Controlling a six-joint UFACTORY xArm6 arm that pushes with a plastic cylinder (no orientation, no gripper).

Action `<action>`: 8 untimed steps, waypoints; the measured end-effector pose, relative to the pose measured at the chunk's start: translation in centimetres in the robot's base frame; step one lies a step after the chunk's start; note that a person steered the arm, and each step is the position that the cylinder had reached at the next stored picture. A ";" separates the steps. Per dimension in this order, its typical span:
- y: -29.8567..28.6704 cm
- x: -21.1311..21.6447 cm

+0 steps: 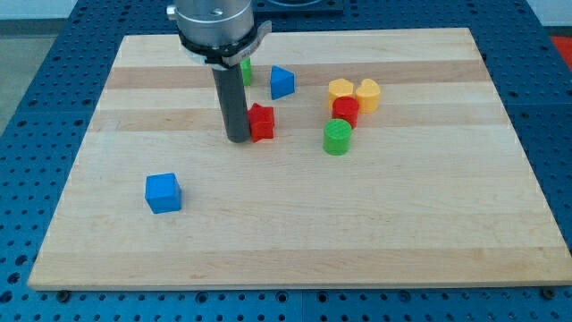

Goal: Push red star into the yellow hexagon

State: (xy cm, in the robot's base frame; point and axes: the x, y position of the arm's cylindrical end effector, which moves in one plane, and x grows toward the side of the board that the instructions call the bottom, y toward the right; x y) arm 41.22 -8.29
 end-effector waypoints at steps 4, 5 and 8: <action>7.3 -1.8; 9.2 -1.9; 15.5 1.3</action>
